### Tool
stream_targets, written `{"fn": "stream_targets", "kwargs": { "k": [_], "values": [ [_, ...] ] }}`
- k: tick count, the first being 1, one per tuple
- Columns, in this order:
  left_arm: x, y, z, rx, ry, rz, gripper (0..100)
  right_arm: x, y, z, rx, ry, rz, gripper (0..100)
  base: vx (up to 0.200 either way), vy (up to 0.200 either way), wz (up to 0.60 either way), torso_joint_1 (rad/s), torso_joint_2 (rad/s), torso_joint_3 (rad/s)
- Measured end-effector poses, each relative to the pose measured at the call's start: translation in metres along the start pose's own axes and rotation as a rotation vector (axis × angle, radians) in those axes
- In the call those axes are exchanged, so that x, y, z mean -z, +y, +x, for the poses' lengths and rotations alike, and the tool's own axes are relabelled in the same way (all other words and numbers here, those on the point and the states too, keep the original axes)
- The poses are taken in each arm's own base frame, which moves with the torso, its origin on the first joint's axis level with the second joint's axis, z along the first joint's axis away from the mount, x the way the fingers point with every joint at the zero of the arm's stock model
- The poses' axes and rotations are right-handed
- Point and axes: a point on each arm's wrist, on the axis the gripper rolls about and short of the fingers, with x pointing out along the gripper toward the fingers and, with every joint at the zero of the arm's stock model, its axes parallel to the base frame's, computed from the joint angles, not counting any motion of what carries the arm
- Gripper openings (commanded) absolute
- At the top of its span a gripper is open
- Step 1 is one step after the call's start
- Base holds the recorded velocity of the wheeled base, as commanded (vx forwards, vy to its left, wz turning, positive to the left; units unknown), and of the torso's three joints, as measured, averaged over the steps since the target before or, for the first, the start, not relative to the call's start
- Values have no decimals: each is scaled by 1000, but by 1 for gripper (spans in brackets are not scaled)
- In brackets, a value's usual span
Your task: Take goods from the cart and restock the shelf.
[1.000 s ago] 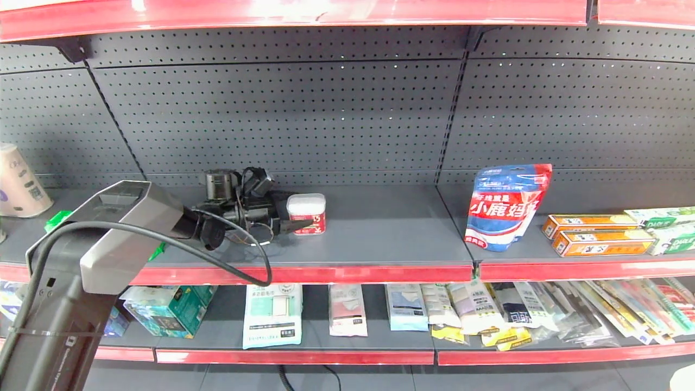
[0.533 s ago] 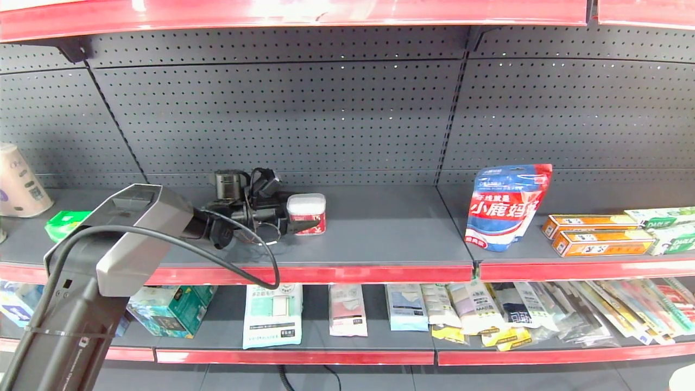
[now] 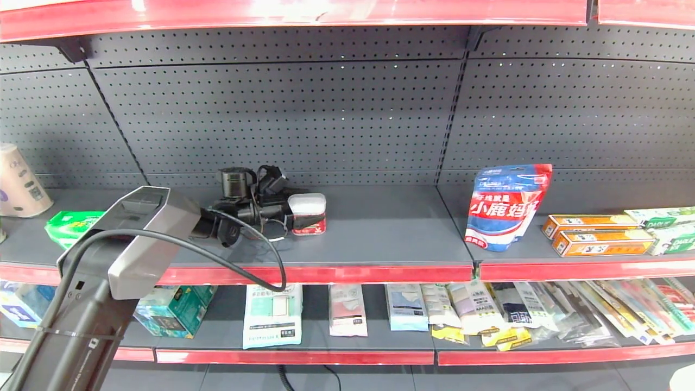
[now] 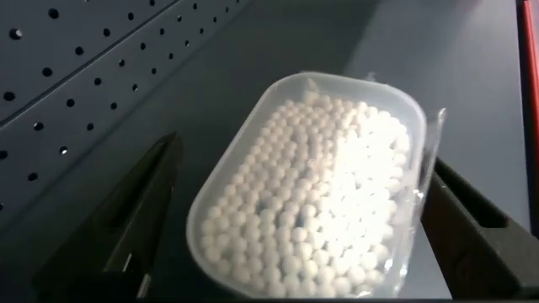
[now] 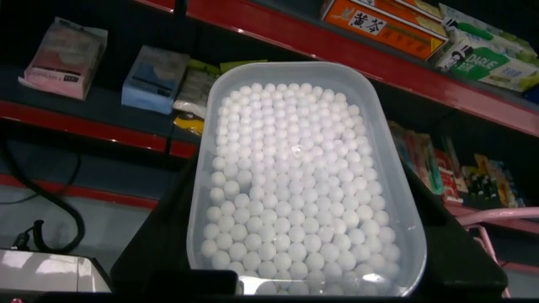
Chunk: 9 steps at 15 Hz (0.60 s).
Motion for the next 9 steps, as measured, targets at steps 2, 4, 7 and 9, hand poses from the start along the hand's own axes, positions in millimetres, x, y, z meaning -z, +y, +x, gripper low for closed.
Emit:
{"fn": "stream_targets", "kwargs": {
  "k": [2,4,7,9],
  "values": [
    [0,0,3,8,-4,3,100,0,0,0,0,-1,0,0,0,0,0,0,0,0],
    [0,-1,4,17,-5,-22,100,0,0,0,0,-1,0,0,0,0,0,0,0,0],
    [3,-2,6,28,14,-50,100,0,0,0,0,-1,0,0,0,0,0,0,0,0],
    [2,-2,6,27,15,-52,100,0,0,0,0,0,0,0,0,0,0,0,0,0]
  ]
}}
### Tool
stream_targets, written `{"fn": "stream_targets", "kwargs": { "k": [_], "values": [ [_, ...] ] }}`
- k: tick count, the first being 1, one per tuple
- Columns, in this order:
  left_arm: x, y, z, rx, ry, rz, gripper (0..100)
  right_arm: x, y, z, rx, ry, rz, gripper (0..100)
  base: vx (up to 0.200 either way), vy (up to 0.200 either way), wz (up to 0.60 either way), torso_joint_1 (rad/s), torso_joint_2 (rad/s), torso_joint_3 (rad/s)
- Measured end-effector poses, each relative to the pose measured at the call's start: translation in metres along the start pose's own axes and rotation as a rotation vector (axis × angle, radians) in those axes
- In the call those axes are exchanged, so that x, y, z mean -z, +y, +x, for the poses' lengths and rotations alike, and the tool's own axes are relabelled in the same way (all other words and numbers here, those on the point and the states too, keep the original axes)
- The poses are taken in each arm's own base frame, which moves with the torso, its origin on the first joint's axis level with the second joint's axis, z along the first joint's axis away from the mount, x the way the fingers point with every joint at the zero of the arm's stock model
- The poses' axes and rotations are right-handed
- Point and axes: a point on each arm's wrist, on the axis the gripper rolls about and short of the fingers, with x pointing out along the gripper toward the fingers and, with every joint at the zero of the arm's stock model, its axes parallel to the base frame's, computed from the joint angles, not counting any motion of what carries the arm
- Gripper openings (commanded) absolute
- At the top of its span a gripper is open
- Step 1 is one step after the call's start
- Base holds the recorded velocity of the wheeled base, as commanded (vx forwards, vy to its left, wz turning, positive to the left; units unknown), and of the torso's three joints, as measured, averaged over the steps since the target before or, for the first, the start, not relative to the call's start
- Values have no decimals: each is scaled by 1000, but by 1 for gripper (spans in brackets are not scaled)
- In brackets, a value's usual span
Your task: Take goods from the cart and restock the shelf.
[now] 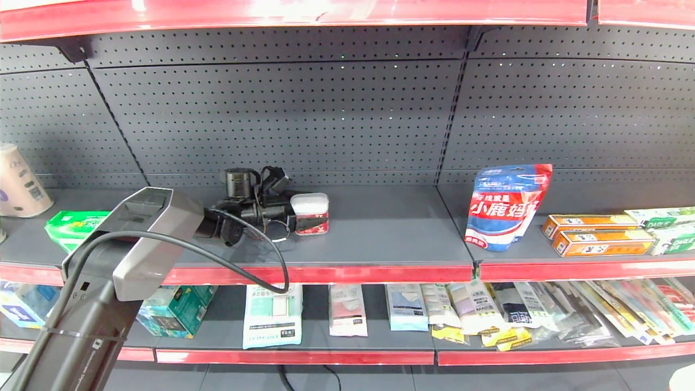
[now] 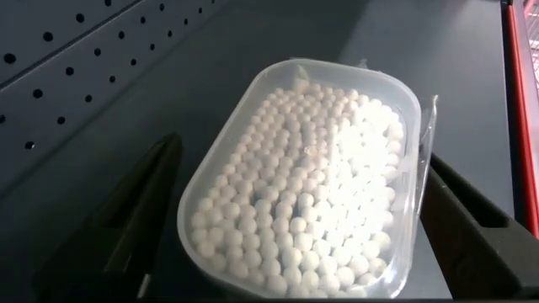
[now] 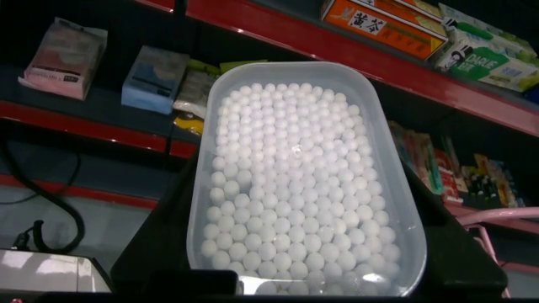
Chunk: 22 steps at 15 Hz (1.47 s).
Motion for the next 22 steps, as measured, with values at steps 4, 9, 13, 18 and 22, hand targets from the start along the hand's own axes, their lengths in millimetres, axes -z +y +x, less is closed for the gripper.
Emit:
{"fn": "stream_targets", "kwargs": {
  "k": [4,9,13,18,22],
  "values": [
    [1,0,0,-6,2,-1,0,0,0,0,1,2,0,0,0,0,0,0,0,0],
    [2,0,-1,2,6,-10,0,0,0,0,7,3,0,0,0,0,0,0,0,0],
    [2,-1,-1,18,1,-8,0,0,0,0,8,2,0,0,0,0,0,0,0,0],
    [6,-5,-8,44,-27,14,0,0,0,0,8,2,0,0,0,0,0,0,0,0],
    [6,-19,-28,92,-34,-10,0,0,0,0,7,5,1,0,0,0,0,0,0,0]
  ]
}}
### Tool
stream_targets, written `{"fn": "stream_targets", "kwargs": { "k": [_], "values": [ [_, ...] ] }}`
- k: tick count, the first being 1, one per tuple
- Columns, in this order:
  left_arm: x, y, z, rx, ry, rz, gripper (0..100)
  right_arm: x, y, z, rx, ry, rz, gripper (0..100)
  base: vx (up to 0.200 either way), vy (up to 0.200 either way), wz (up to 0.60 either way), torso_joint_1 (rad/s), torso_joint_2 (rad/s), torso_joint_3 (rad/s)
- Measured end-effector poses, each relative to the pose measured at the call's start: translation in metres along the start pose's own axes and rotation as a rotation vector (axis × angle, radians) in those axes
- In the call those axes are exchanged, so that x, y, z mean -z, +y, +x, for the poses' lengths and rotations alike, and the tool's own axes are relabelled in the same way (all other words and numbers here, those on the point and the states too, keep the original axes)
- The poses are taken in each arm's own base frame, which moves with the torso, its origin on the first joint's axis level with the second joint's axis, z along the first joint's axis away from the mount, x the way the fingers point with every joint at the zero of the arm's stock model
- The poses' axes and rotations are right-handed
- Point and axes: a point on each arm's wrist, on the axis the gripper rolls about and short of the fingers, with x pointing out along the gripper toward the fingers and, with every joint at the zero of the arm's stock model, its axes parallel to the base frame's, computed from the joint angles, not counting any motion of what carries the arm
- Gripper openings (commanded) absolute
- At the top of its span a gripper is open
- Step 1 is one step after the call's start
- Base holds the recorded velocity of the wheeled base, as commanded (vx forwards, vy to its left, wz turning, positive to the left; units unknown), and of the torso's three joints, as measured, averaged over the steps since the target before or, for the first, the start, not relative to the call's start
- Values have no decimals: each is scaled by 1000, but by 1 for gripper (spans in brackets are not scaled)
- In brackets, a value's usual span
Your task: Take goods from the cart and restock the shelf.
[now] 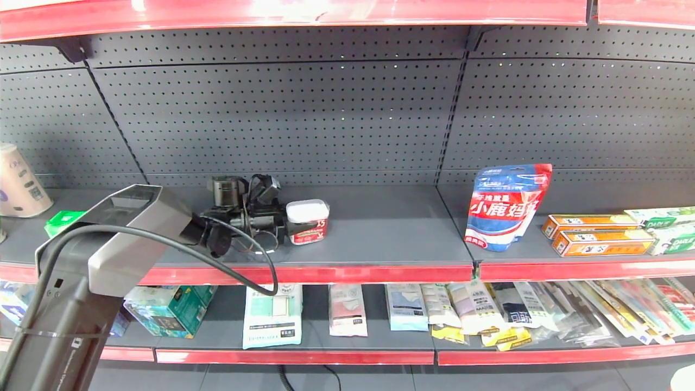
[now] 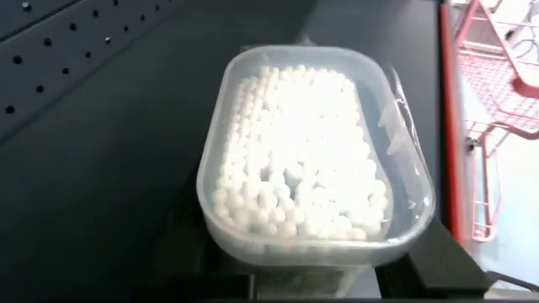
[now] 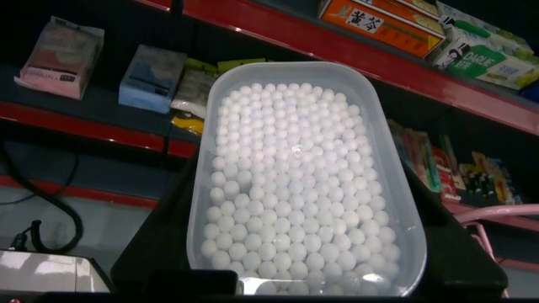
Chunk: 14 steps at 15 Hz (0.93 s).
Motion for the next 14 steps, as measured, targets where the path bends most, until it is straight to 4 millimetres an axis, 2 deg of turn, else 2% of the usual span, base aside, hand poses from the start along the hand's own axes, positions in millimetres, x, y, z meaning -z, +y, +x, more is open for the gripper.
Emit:
{"fn": "stream_targets", "kwargs": {
  "k": [7,14],
  "values": [
    [-7,-13,-22,50,-44,33,0,0,0,0,-1,0,-1,0,0,0,0,0,0,0],
    [6,-23,-28,100,-42,-6,0,0,0,0,-1,3,0,0,0,0,0,0,0,0]
  ]
}}
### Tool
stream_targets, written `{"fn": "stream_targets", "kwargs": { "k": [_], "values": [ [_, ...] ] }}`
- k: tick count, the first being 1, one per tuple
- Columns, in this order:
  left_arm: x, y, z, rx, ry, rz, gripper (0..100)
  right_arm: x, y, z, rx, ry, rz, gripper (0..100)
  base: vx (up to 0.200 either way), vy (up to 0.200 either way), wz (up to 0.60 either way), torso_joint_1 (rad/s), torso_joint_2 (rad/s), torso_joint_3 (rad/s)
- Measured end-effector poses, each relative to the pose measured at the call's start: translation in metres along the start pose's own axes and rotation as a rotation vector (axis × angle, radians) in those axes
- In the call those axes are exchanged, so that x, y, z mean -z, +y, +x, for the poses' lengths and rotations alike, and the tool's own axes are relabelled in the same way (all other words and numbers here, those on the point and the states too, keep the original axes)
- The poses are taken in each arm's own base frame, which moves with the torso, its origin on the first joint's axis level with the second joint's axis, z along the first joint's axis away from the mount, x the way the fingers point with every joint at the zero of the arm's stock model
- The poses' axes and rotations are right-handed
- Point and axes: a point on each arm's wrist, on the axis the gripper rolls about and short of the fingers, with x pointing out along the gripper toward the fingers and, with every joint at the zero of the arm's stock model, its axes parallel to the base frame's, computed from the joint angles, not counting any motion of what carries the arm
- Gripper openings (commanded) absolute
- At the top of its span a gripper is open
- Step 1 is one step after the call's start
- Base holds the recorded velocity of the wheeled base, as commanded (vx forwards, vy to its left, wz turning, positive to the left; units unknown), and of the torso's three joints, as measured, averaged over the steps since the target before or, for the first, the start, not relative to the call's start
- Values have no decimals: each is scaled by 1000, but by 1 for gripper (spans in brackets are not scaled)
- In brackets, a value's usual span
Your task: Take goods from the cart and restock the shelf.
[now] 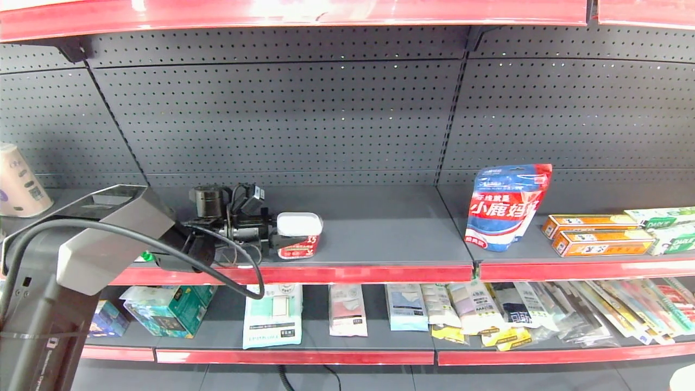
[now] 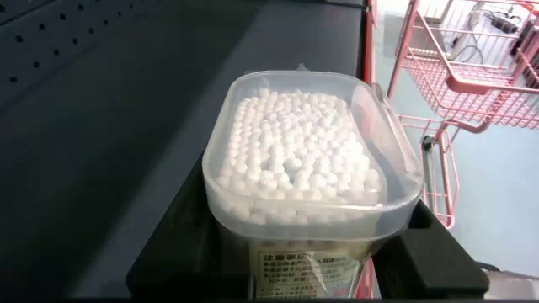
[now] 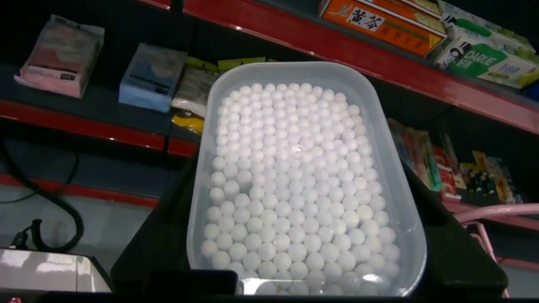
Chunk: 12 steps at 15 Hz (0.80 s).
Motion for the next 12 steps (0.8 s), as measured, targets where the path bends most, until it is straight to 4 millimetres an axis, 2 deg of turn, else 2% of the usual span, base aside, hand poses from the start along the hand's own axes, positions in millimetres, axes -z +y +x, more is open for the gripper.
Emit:
{"fn": "stream_targets", "kwargs": {
  "k": [8,12],
  "values": [
    [8,-3,0,79,-24,4,0,0,0,0,1,4,2,0,0,0,0,0,0,0],
    [16,2,4,93,-45,48,0,0,0,0,2,3,2,0,0,0,0,0,0,0]
  ]
}}
